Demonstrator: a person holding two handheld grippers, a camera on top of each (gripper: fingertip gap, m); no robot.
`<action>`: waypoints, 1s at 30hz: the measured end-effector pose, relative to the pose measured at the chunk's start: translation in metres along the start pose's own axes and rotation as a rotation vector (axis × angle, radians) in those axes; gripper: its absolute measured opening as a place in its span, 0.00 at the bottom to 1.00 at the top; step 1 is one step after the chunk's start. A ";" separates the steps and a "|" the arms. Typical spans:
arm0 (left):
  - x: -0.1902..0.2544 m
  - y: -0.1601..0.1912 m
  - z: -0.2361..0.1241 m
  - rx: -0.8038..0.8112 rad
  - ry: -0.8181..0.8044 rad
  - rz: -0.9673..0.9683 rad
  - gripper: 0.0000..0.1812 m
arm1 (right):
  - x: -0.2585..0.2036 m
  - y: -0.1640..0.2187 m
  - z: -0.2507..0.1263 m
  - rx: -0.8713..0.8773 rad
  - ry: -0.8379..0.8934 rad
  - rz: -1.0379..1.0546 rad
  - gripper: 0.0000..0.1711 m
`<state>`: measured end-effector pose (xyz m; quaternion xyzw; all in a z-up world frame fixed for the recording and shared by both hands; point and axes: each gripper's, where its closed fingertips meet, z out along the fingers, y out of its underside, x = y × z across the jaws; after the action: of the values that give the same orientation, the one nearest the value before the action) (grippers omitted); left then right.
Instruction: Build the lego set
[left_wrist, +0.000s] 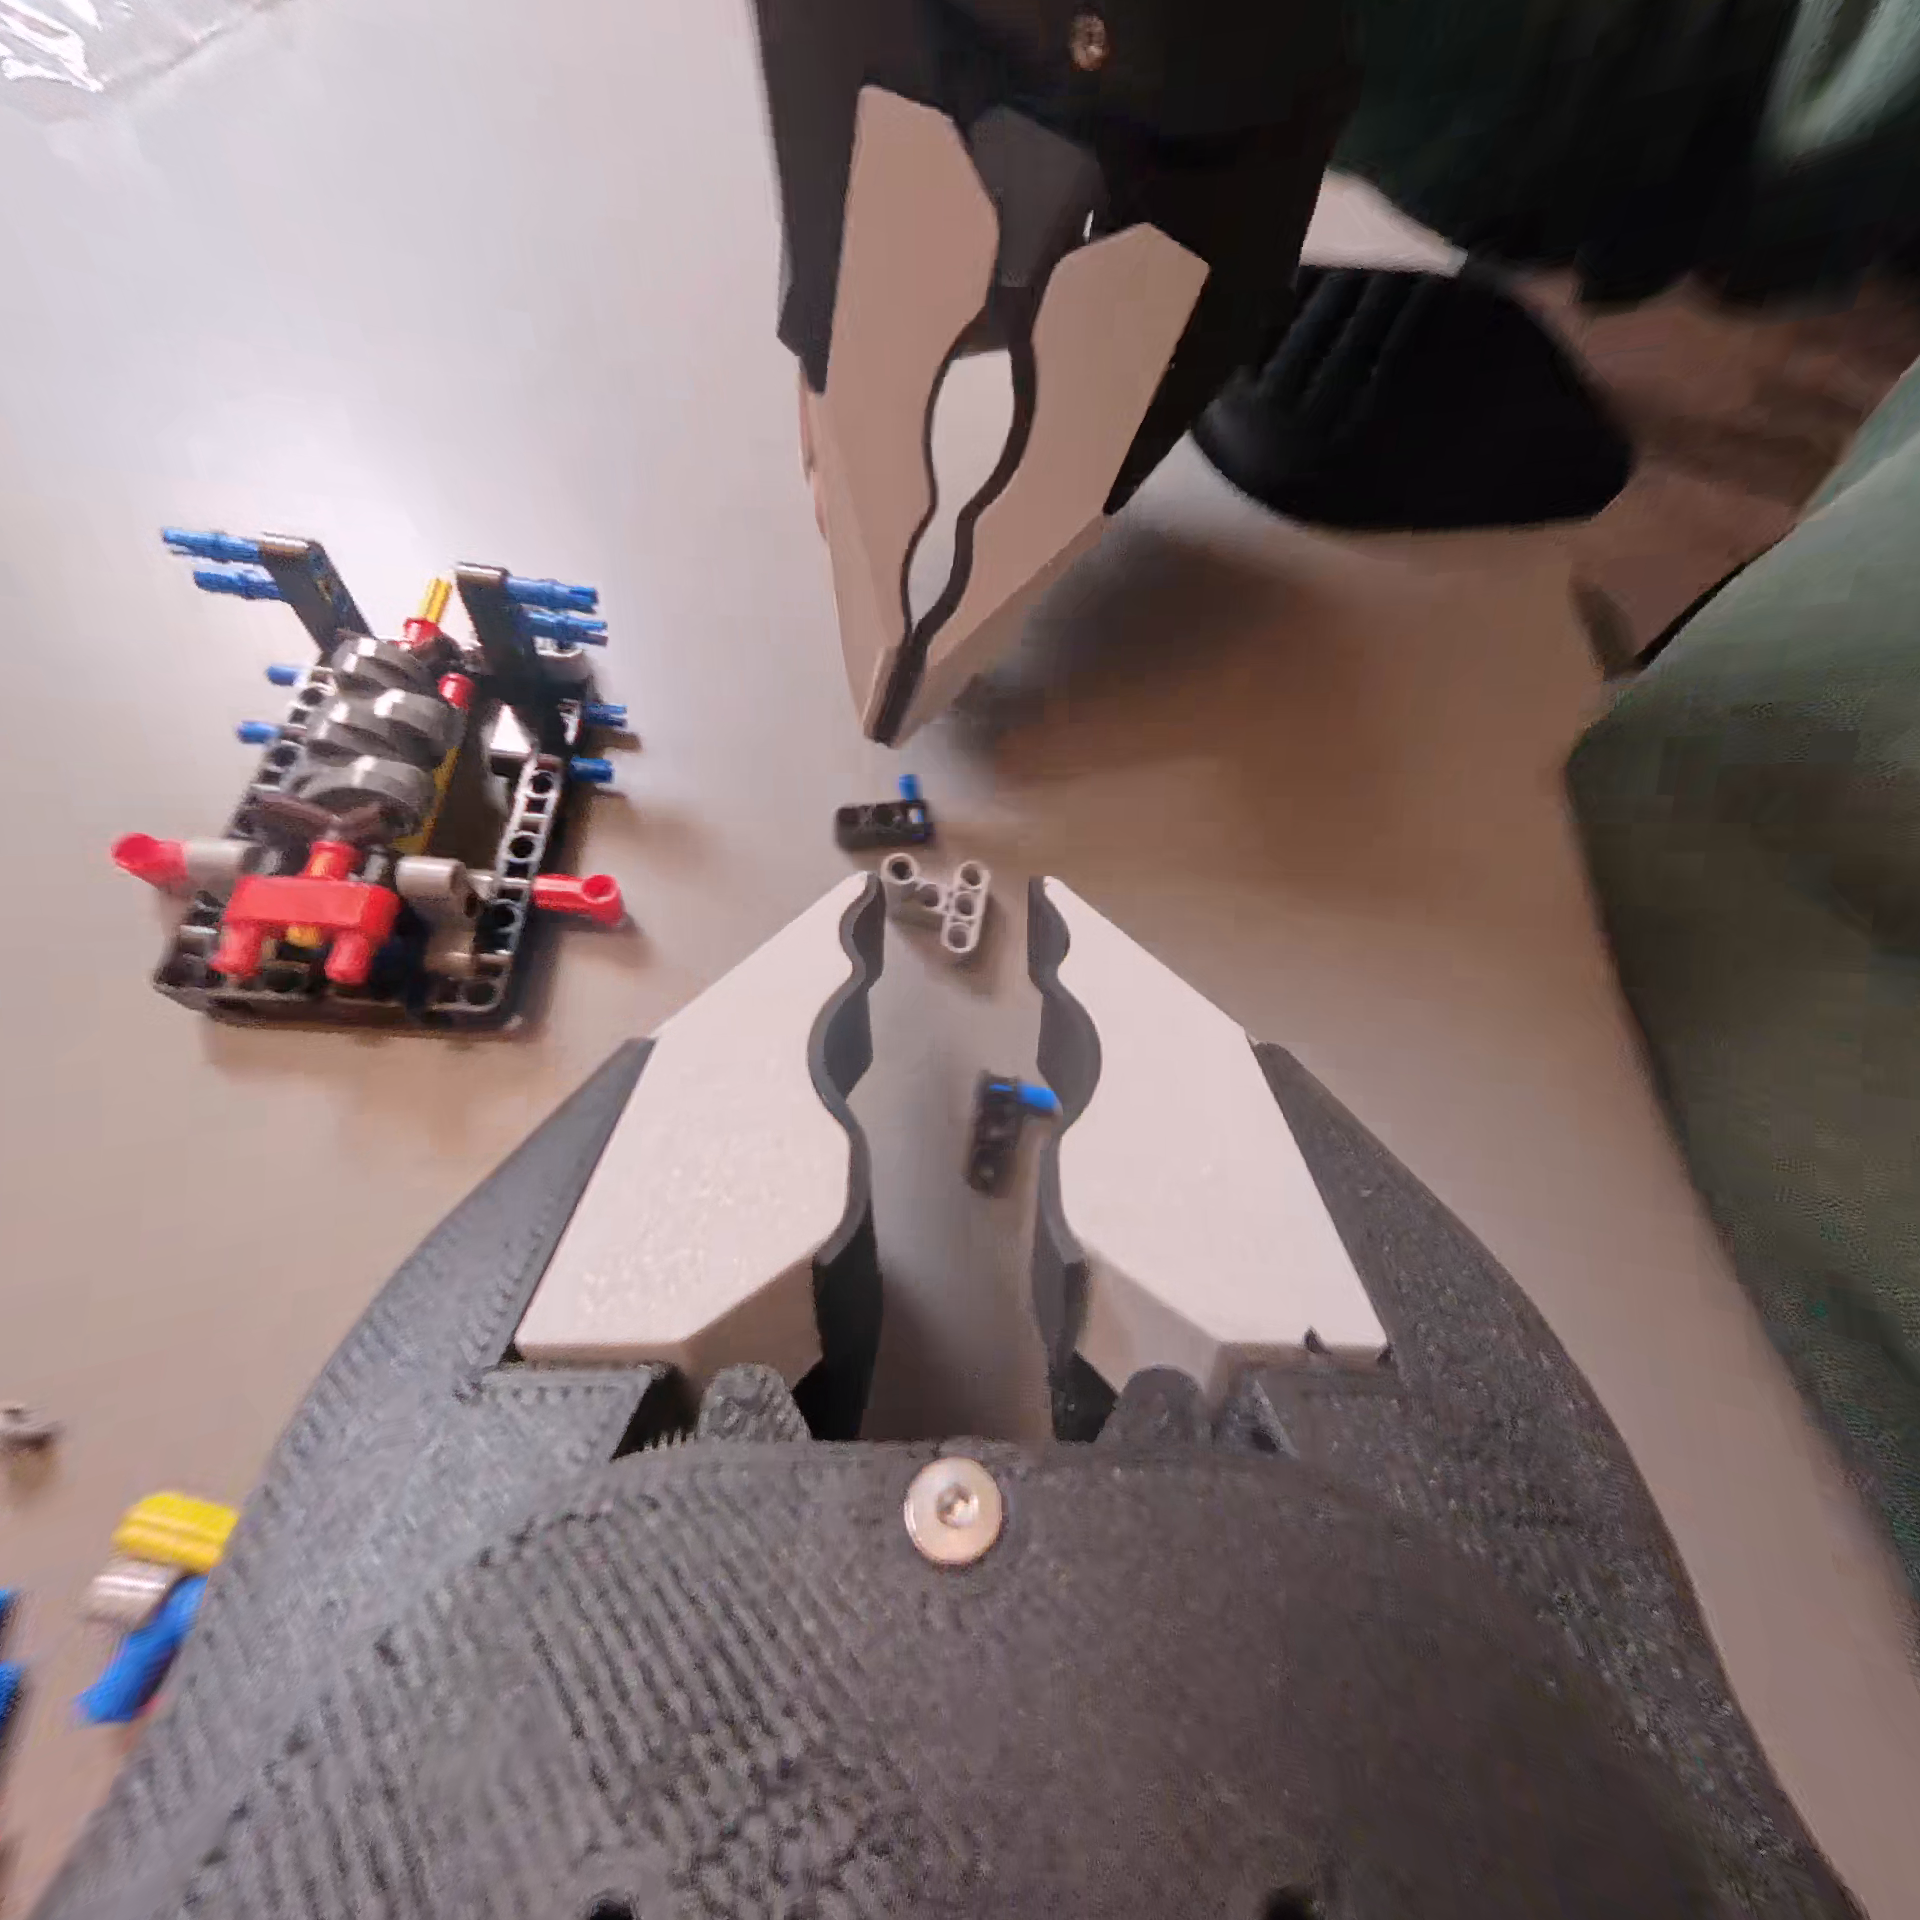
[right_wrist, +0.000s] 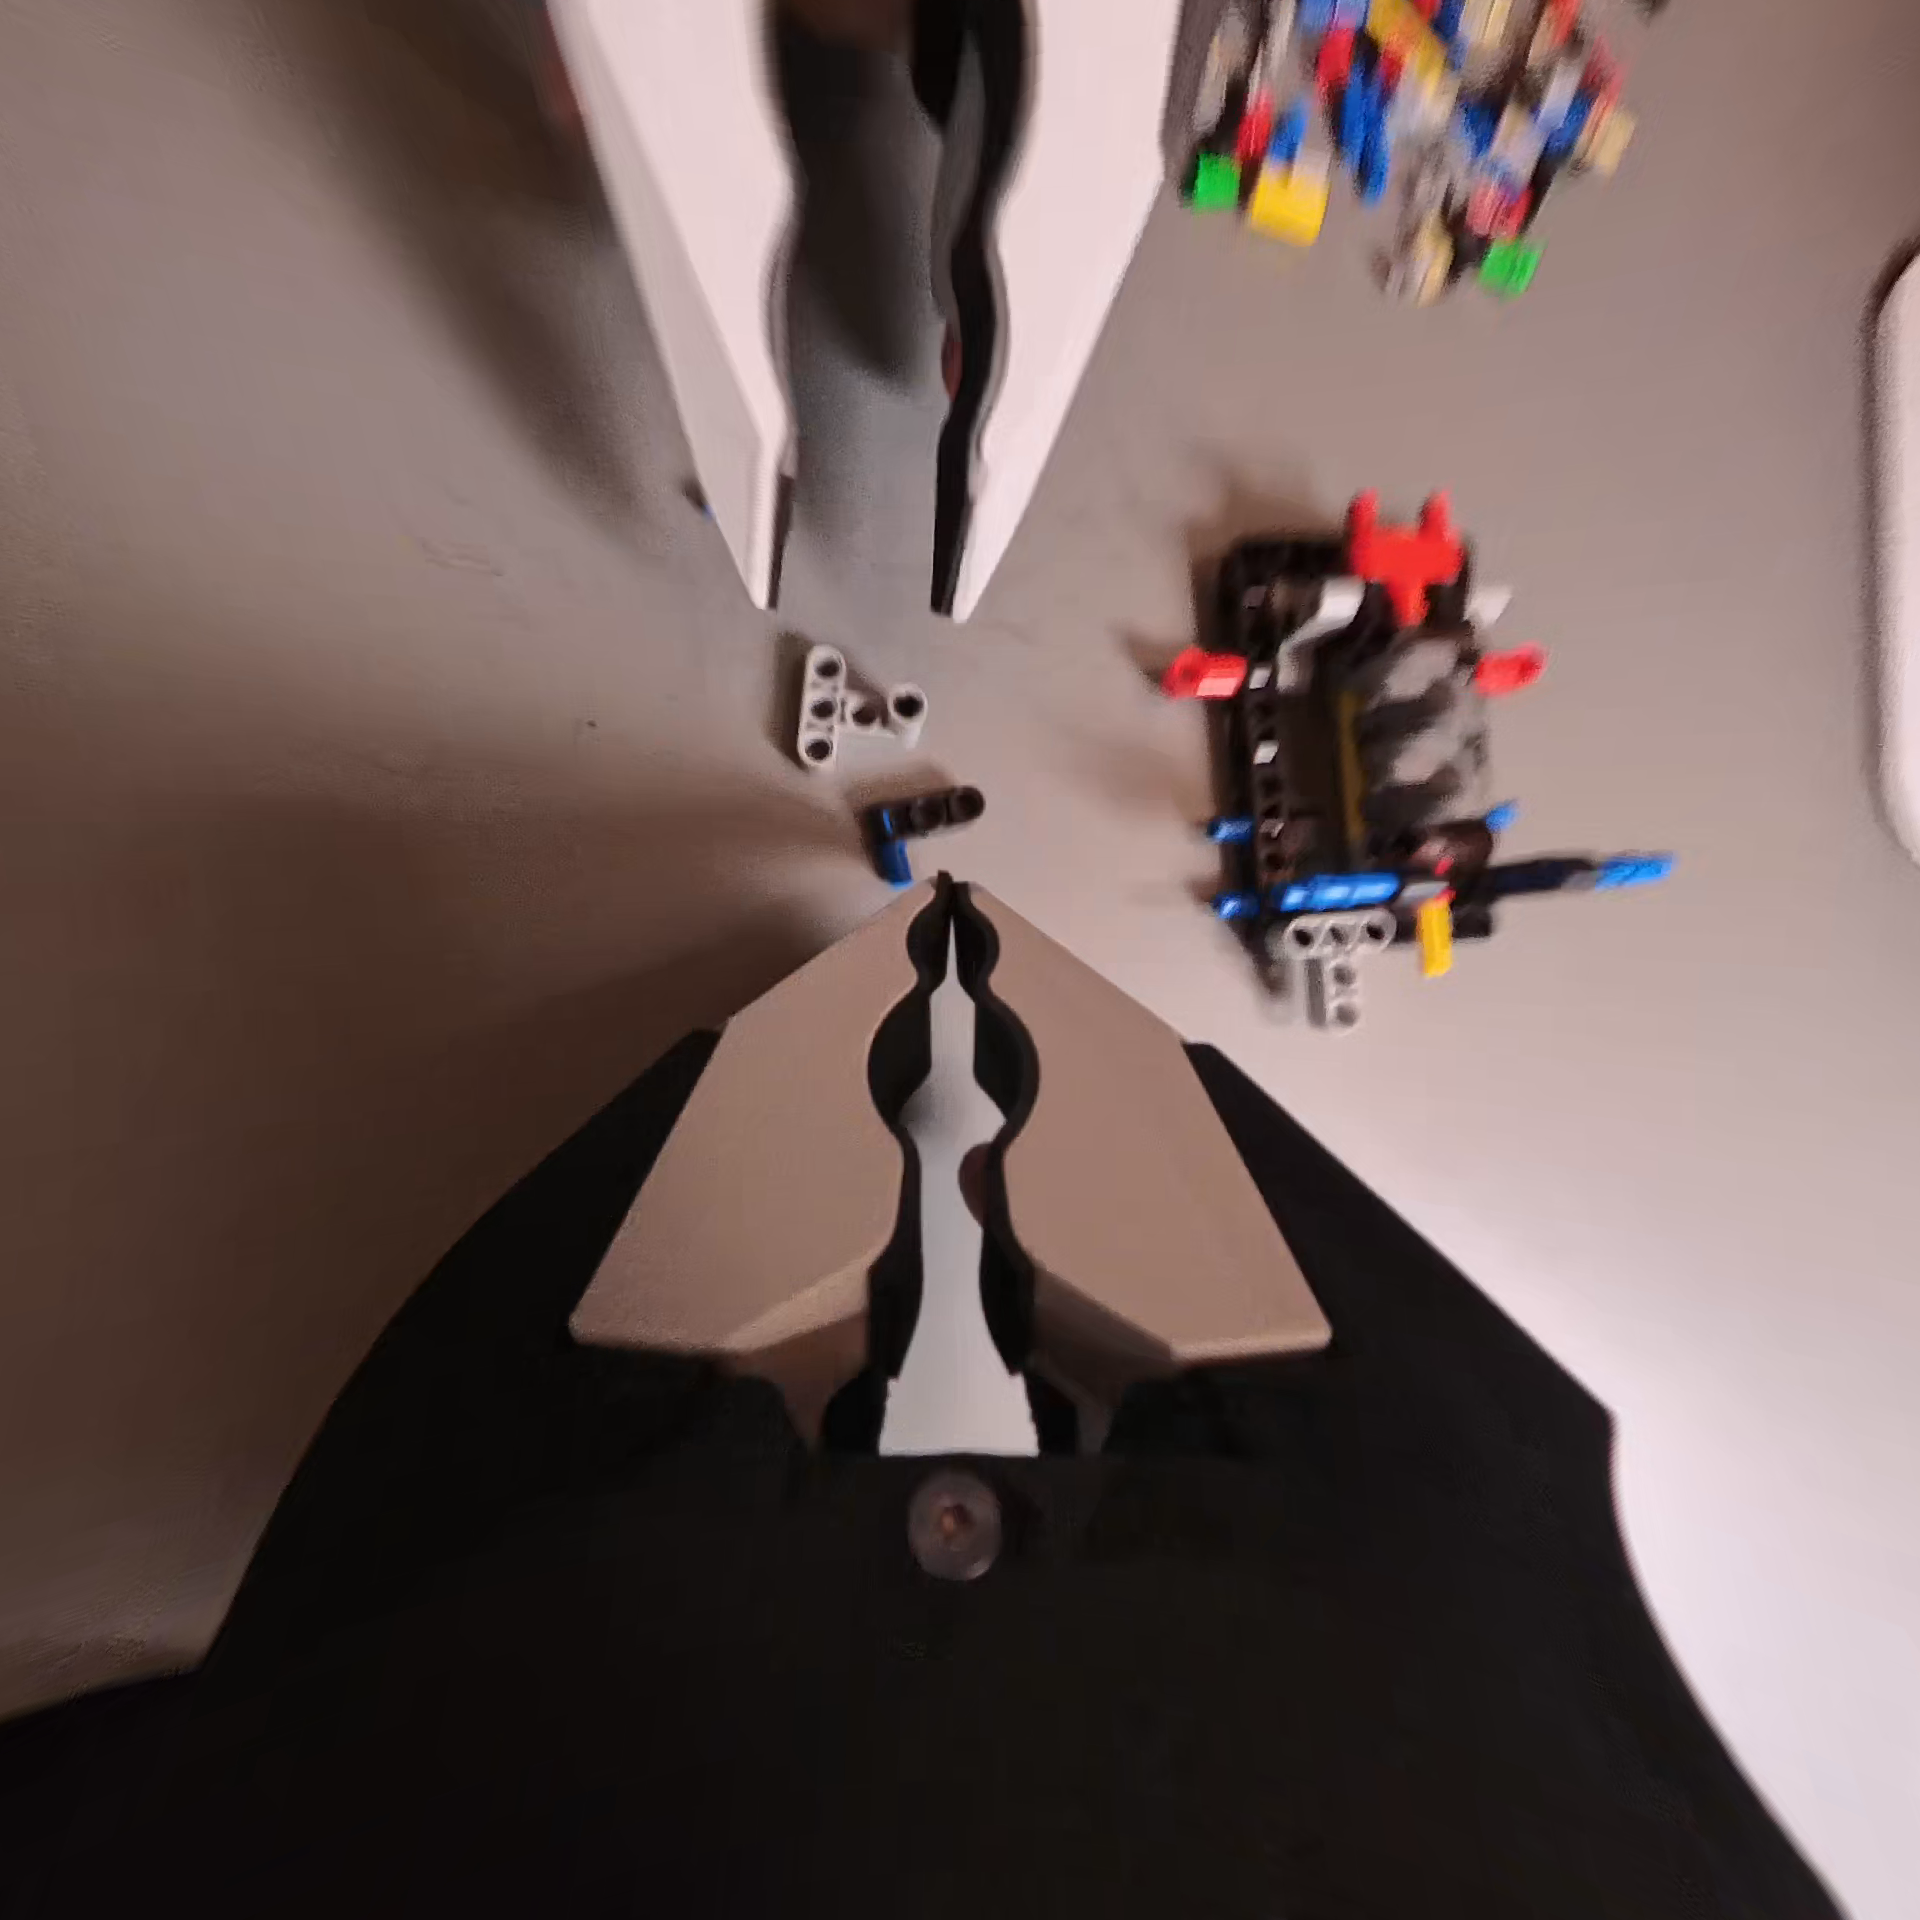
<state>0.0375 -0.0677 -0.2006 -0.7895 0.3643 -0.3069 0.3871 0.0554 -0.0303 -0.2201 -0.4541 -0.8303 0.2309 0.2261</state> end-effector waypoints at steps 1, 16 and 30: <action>0.003 -0.003 -0.003 0.034 0.026 -0.046 0.14 | -0.001 -0.010 -0.007 0.083 0.018 -0.055 0.00; -0.007 -0.002 -0.014 0.058 -0.031 -0.034 0.13 | -0.009 -0.006 0.015 -0.051 -0.100 0.263 0.05; 0.046 -0.095 -0.051 0.559 -0.057 0.225 0.18 | -0.023 -0.118 -0.097 1.214 -0.357 0.747 0.03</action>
<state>0.0553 -0.0843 -0.0859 -0.6153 0.3399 -0.3280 0.6311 0.0467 -0.0900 -0.0772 -0.4573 -0.3703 0.7820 0.2054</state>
